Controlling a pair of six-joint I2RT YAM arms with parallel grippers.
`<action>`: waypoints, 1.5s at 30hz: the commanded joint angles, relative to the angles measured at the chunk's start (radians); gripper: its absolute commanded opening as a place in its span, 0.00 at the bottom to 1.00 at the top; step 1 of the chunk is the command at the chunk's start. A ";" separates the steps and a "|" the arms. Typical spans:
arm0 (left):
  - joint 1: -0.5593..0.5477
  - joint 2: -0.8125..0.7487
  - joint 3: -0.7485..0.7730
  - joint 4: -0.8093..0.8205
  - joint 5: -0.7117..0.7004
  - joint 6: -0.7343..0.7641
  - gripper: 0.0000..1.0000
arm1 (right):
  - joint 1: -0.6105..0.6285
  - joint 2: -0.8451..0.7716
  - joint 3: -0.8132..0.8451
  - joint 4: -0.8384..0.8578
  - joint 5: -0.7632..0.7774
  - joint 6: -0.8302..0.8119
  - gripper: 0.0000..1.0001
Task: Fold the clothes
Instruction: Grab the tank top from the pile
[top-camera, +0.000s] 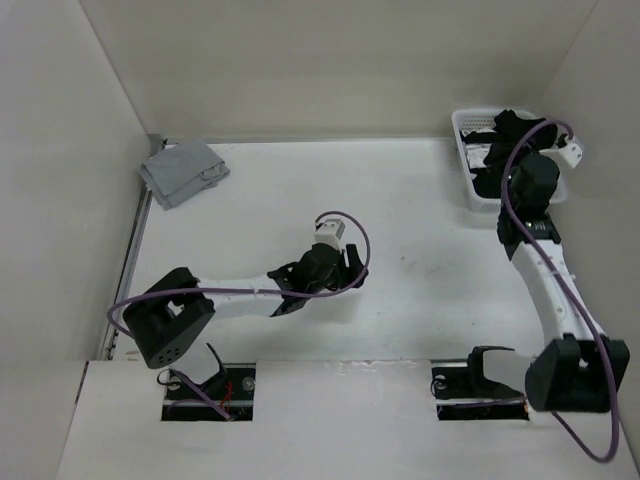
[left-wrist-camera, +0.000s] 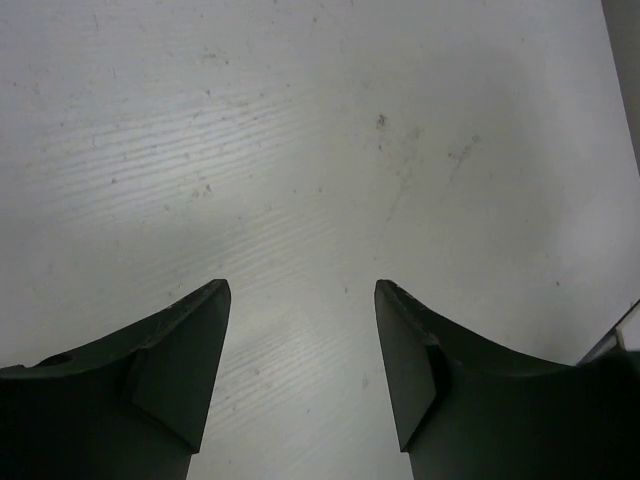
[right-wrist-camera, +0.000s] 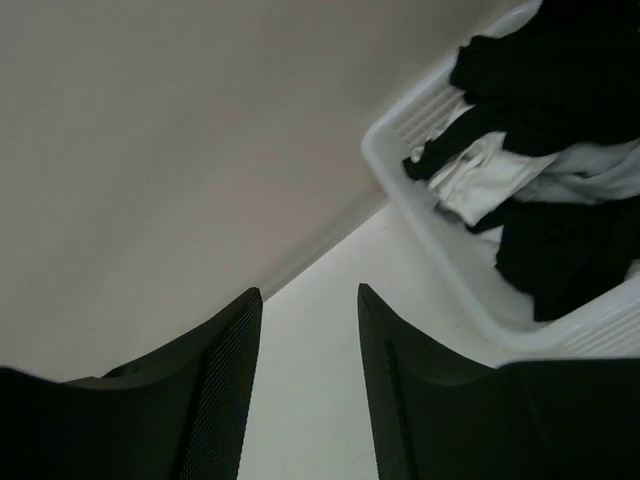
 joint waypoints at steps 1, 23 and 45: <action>-0.010 -0.105 -0.070 0.114 0.021 0.057 0.59 | -0.093 0.172 0.120 -0.007 0.034 0.030 0.43; 0.021 -0.043 -0.151 0.283 0.029 0.110 0.59 | -0.385 0.927 0.683 -0.121 -0.038 -0.041 0.54; 0.047 -0.038 -0.139 0.298 -0.003 0.155 0.58 | -0.272 0.396 0.380 0.217 -0.164 0.030 0.00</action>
